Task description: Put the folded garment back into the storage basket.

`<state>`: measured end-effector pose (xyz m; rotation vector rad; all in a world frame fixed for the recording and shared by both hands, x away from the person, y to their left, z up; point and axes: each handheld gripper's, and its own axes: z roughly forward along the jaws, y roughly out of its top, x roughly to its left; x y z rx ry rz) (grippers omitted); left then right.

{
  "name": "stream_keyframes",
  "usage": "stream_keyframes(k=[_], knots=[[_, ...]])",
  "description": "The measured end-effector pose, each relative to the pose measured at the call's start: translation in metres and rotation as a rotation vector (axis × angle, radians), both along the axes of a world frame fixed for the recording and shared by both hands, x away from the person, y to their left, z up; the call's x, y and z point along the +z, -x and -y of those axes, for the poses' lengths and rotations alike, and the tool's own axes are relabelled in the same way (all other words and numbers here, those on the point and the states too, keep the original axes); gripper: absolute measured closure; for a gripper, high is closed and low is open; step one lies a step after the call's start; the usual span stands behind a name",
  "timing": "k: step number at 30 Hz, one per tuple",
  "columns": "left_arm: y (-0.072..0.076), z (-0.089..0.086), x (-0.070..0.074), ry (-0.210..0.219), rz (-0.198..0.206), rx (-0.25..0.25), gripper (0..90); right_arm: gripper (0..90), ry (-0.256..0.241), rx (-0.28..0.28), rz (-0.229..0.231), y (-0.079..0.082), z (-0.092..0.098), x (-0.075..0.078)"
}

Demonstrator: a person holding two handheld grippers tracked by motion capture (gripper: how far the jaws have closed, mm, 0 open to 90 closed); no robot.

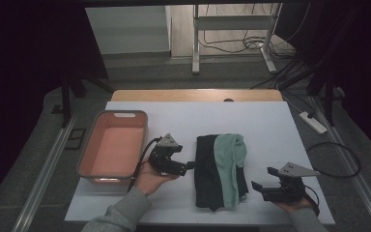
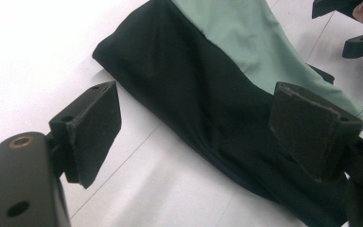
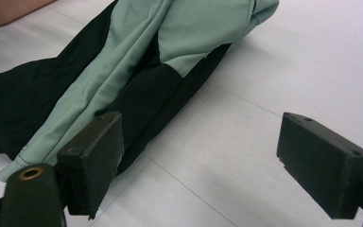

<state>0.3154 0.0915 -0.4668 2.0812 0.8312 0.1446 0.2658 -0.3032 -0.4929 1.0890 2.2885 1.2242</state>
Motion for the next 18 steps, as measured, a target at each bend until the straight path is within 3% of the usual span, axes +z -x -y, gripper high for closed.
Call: stream_keyframes(k=[18], knots=[[-0.0037, 0.0046, 0.0009, 0.007, 0.006, -0.002, 17.6, 15.7, -0.001, 0.001, -0.003, -0.0001, 0.0001, -0.0004]])
